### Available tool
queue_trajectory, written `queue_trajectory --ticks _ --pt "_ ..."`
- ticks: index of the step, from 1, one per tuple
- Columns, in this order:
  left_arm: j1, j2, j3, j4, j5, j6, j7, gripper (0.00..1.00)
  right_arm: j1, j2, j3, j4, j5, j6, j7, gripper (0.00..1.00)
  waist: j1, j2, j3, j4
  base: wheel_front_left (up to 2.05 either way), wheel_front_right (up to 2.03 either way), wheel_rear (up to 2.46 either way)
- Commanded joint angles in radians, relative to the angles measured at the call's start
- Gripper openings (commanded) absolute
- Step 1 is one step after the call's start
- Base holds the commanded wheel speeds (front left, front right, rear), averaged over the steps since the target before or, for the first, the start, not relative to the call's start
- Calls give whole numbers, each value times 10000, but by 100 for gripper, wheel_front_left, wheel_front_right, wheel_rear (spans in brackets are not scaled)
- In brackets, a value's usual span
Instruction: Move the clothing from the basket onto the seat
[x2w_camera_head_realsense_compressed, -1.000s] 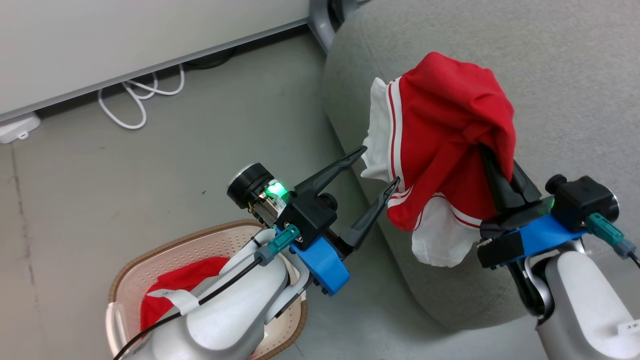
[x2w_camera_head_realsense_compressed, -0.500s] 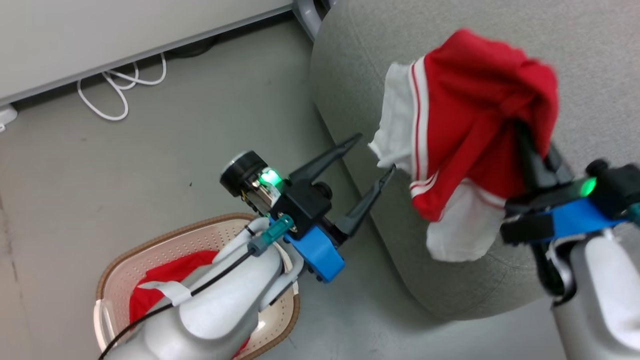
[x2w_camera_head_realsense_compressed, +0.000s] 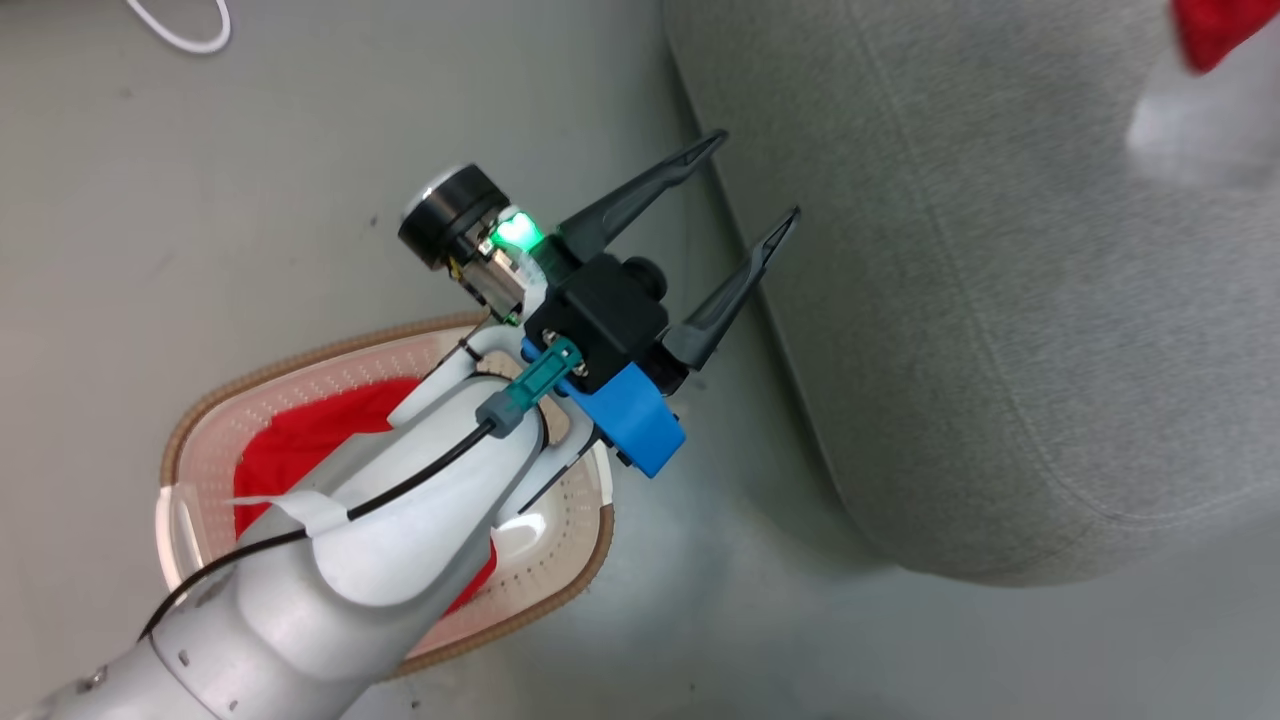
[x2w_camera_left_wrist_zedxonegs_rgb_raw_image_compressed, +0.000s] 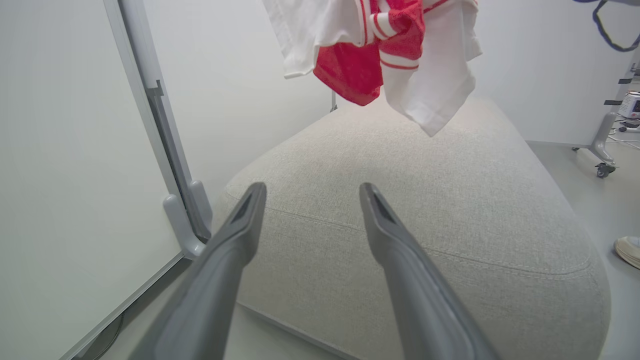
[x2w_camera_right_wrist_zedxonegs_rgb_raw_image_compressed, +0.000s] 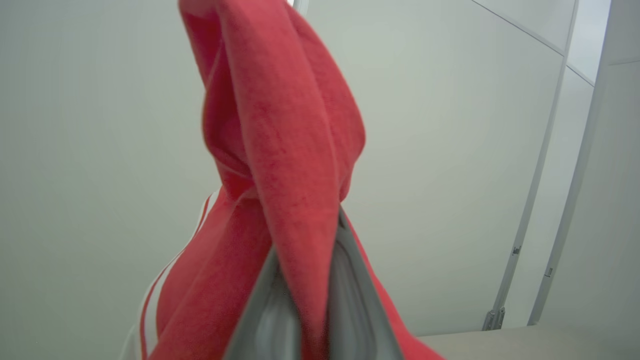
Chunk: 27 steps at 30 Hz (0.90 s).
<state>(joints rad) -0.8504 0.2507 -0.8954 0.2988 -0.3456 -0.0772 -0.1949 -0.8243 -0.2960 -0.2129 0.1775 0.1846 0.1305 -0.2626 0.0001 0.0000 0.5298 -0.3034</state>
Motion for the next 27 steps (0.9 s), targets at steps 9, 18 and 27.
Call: queue_trajectory --ticks 9,18,27 --pt "-782 116 -133 -402 312 -31 227 100 -1621 -1192 -1338 1734 121 3 -33 0 -1 0 1842 823 0 0 0" --pt "-1039 163 -159 -552 385 36 159 100 -1466 -1075 -2019 4624 139 3 -33 0 -1 0 2349 1124 0 0 0" --pt "-974 141 -222 -363 252 70 -19 100 -1165 -844 -1718 6278 568 3 -34 11 -1 0 2158 1090 0 0 0"
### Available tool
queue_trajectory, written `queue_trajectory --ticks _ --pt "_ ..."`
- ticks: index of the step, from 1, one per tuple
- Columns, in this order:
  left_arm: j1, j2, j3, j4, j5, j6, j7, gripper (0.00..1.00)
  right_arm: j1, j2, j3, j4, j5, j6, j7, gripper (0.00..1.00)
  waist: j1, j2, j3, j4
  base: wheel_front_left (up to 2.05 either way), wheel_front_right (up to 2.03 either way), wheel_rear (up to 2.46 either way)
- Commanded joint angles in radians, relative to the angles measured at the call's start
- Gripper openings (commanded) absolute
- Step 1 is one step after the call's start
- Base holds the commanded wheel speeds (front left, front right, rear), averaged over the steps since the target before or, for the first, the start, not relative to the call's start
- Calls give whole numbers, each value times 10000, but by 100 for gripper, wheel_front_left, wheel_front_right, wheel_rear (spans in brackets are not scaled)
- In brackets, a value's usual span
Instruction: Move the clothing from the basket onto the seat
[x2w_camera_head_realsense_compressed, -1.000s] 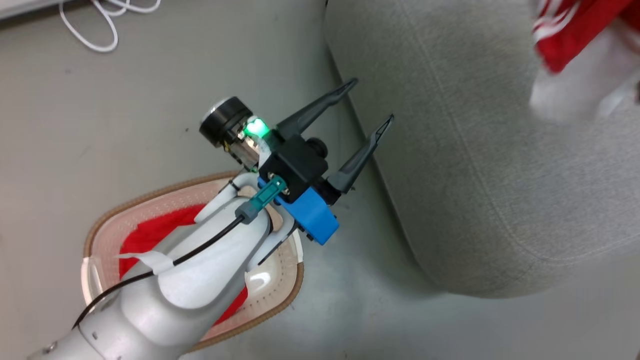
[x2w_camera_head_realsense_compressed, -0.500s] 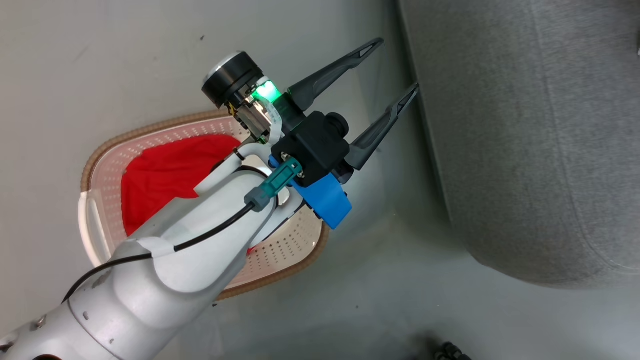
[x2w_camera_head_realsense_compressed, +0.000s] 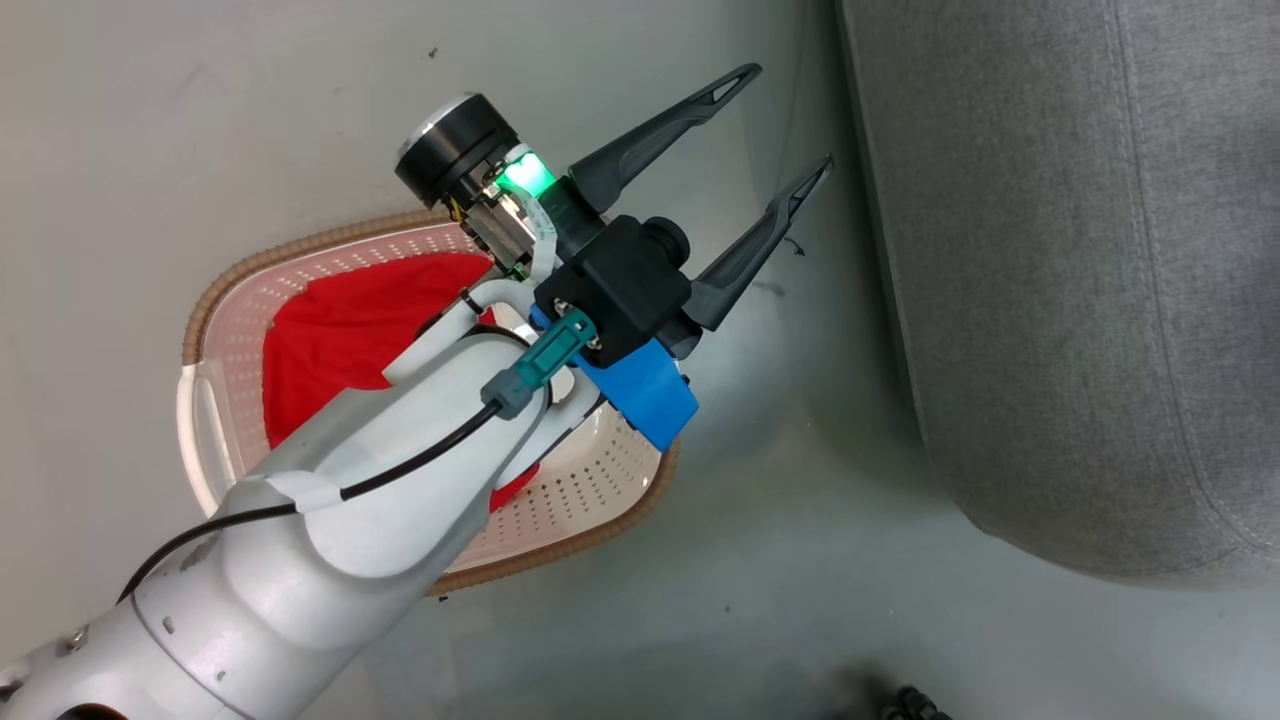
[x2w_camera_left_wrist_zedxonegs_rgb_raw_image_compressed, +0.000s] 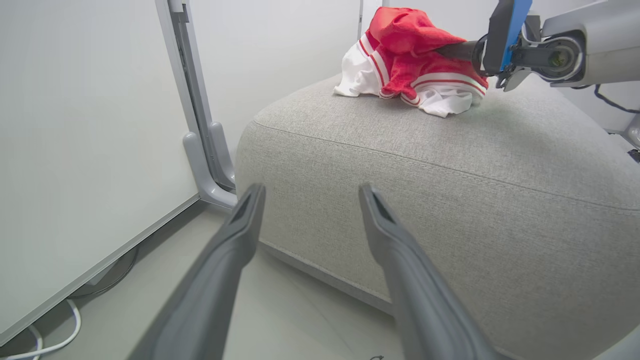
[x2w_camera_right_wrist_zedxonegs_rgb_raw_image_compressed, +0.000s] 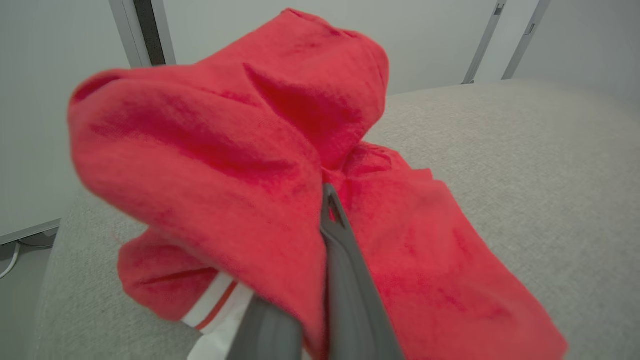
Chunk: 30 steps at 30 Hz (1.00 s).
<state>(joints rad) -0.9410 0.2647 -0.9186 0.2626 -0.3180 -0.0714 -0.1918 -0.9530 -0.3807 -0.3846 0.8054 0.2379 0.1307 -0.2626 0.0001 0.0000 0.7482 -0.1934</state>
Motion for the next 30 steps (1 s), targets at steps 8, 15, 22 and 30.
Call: queue_trajectory --ticks 8,15,22,30 --pt "428 -175 48 409 -268 129 -433 100 1286 147 390 -592 -203 3 -33 100 -1 0 -1118 78 0 0 0" --pt "1349 -370 297 777 -657 333 -690 100 3167 434 632 -2109 -441 3 -34 100 -1 0 -2566 288 0 0 0" --pt "2675 -344 1253 535 -976 701 -740 100 4721 1024 1372 -4000 -451 3 -33 100 -1 0 -3911 579 0 0 0" --pt "4441 -234 3014 136 -926 902 -744 100 5898 1607 2646 -5637 -507 3 -34 100 -1 0 -5106 1139 0 0 0"
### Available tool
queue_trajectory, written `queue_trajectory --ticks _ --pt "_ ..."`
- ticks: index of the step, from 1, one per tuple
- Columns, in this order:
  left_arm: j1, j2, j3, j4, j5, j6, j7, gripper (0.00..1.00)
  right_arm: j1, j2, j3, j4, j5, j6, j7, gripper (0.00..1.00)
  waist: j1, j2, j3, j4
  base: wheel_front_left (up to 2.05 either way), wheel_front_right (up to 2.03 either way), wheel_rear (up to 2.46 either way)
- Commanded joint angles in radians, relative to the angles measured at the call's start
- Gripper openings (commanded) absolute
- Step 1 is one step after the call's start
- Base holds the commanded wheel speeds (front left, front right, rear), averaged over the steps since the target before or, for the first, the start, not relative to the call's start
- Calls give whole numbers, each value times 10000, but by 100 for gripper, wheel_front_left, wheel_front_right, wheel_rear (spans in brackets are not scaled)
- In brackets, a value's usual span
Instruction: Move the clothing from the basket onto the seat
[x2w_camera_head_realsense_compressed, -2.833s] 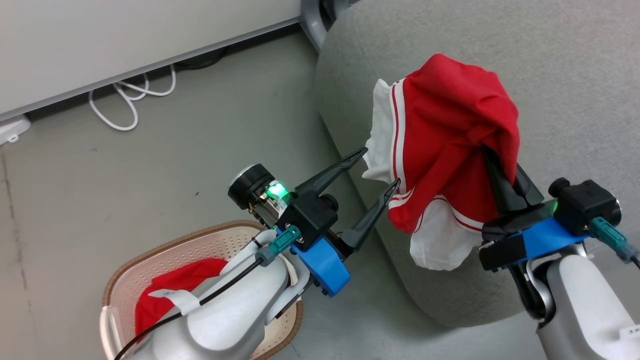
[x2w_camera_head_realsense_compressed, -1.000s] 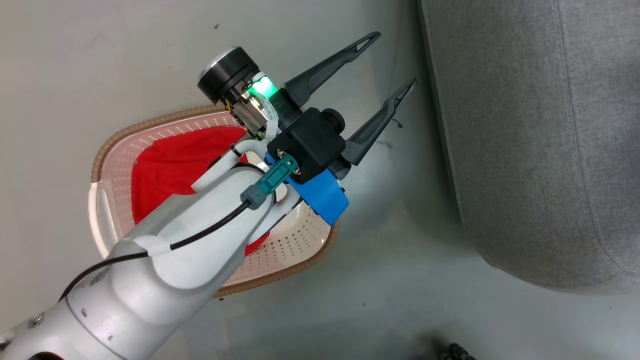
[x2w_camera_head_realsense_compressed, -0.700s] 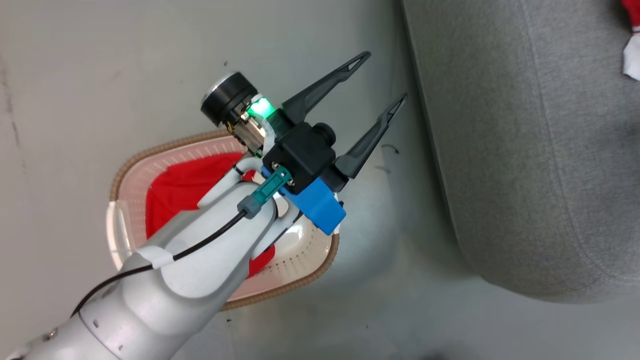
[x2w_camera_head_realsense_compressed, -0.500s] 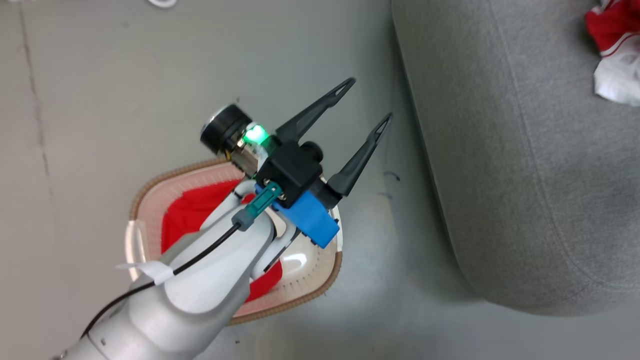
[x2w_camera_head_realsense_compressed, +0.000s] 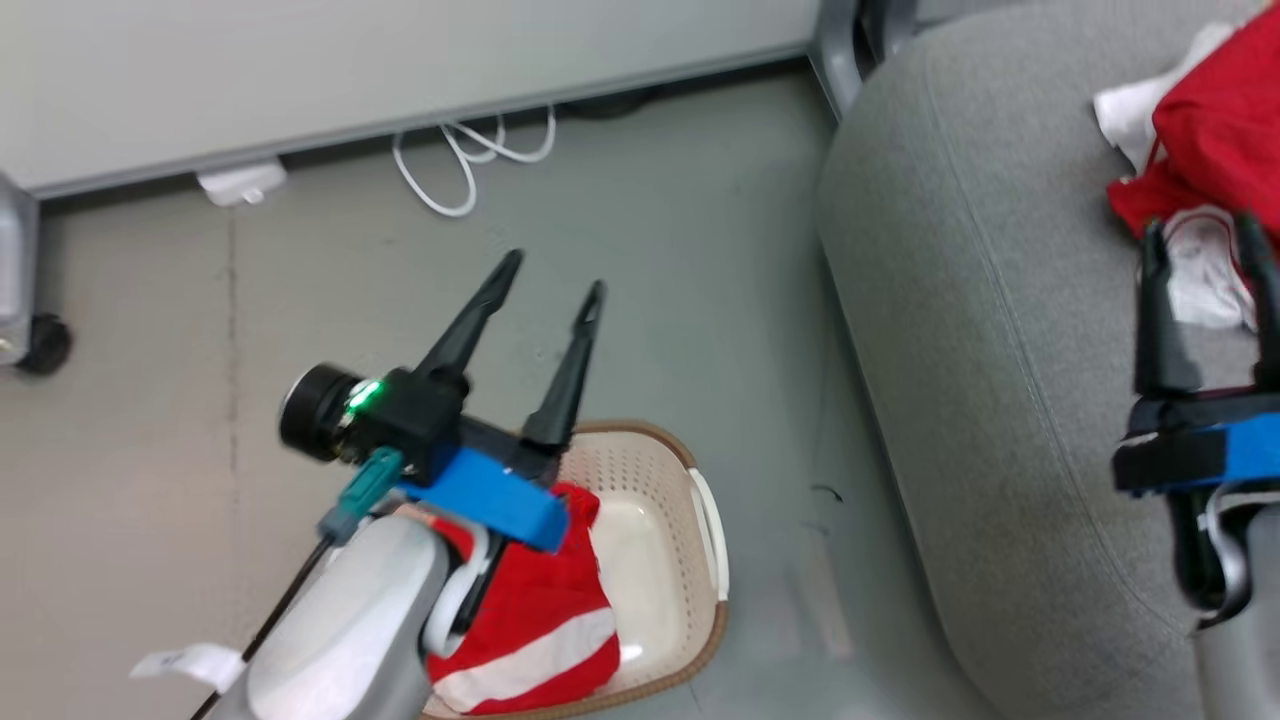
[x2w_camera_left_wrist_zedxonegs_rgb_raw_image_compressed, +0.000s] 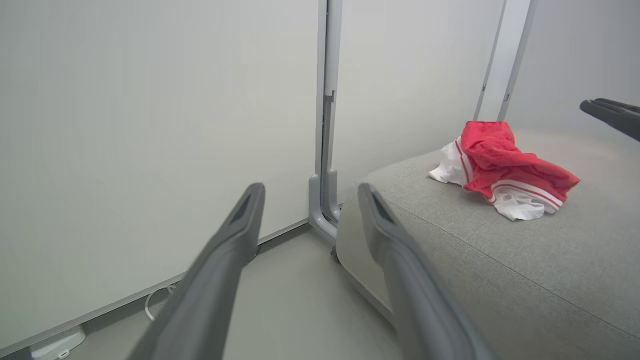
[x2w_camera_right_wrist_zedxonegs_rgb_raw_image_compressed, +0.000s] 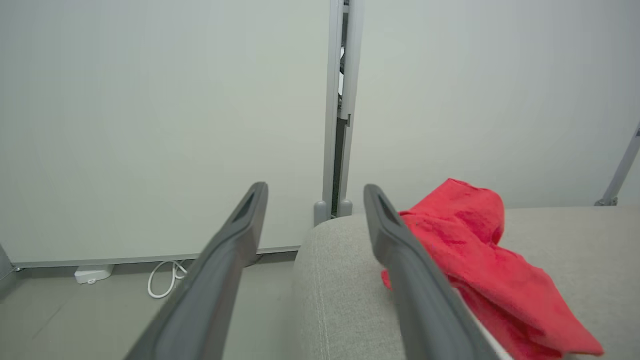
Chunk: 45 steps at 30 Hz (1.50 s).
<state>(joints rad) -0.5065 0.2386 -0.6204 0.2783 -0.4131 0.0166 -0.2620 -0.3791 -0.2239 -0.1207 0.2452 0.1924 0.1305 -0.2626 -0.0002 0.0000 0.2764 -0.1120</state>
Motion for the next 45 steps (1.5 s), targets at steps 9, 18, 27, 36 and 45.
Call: queue_trajectory --ticks 9,18,27,36,45 --pt "1735 -156 2159 -464 443 -180 -34 100 1277 682 657 -641 7 5 -33 100 2 0 -1273 1089 0 0 0" --pt "3018 -642 3587 -519 1045 -562 -35 100 2363 1152 591 -986 -312 5 -33 100 2 0 -1871 1517 0 0 0" --pt "3957 -1103 4529 -475 1601 -944 -35 100 3298 1498 553 -846 -353 5 -33 100 2 0 -2378 1671 0 0 0" --pt "4386 -1424 5288 -572 1960 -1139 -36 100 3485 1654 624 -759 -373 5 -33 100 2 0 -2579 1753 0 0 0" --pt "4494 -1614 5594 -543 2202 -1292 -36 100 3540 1710 702 -774 -357 5 -33 100 2 0 -2652 1791 0 0 0"
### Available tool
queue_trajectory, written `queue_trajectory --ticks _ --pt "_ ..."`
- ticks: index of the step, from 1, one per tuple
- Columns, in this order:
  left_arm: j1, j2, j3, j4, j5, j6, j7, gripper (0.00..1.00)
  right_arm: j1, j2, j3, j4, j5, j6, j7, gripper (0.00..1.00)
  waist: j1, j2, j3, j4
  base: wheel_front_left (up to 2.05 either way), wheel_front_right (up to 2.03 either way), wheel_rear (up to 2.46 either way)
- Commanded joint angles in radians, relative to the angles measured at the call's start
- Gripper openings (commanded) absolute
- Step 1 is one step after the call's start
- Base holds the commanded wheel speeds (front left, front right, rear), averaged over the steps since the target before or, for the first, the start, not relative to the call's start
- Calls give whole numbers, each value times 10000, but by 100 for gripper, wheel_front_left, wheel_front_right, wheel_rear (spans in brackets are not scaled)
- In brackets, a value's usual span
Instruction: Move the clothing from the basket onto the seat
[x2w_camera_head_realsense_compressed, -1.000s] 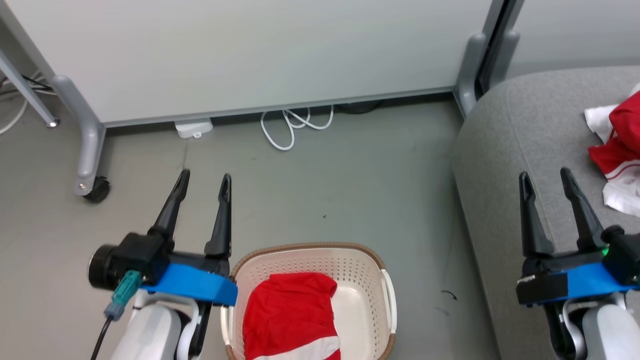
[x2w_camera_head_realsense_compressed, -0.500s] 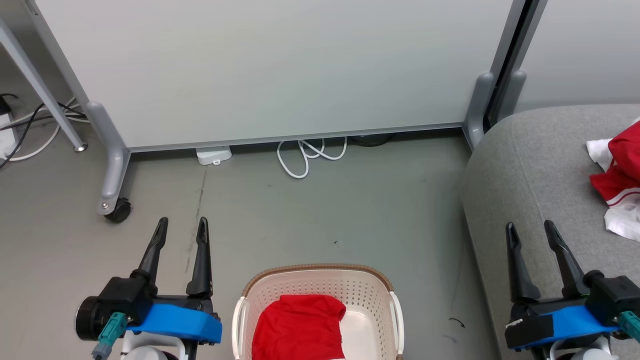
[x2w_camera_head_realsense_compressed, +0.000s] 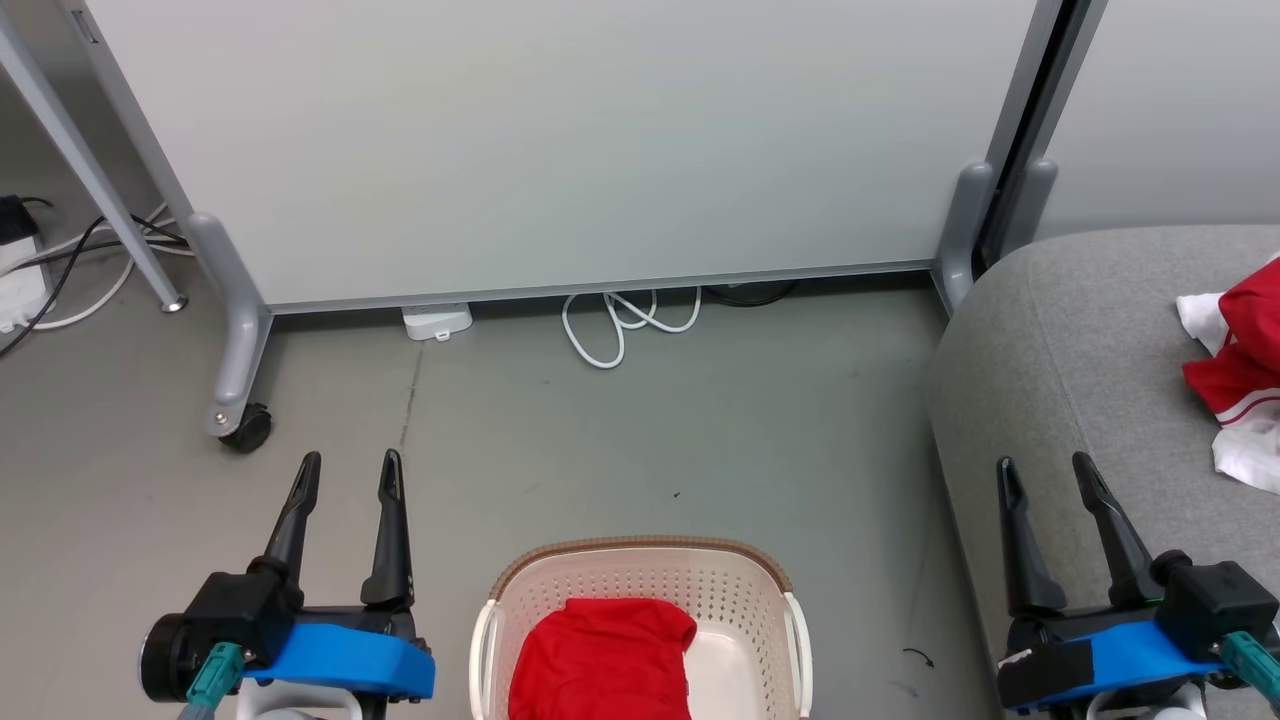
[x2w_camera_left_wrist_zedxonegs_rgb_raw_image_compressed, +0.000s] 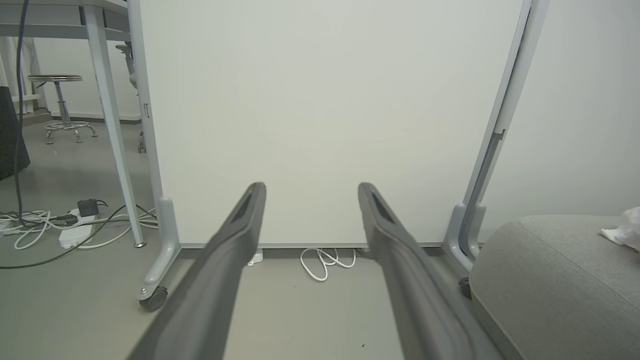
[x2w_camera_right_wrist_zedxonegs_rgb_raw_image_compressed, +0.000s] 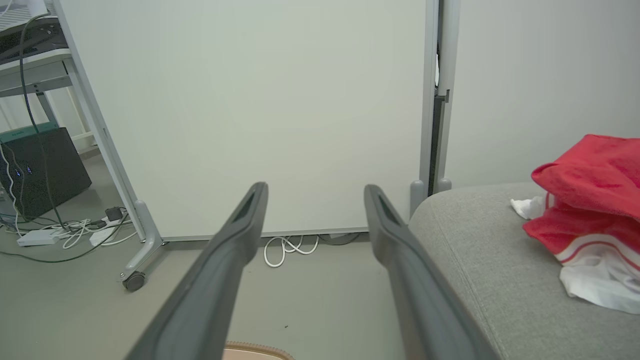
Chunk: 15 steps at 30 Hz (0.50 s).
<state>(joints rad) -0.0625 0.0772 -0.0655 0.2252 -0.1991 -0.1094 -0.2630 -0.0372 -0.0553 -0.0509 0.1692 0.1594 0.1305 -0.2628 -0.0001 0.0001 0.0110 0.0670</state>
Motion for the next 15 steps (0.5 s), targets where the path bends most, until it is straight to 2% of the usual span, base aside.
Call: queue_trajectory --ticks 1,15 --pt "56 -17 59 -19 86 -39 -26 100 122 30 10 -11 -27 5 -31 100 1 -1 0 5 0 0 0" --pt "86 -164 259 -4 293 -158 -26 100 136 50 43 24 -1 5 -31 100 1 -1 26 1 0 0 0"
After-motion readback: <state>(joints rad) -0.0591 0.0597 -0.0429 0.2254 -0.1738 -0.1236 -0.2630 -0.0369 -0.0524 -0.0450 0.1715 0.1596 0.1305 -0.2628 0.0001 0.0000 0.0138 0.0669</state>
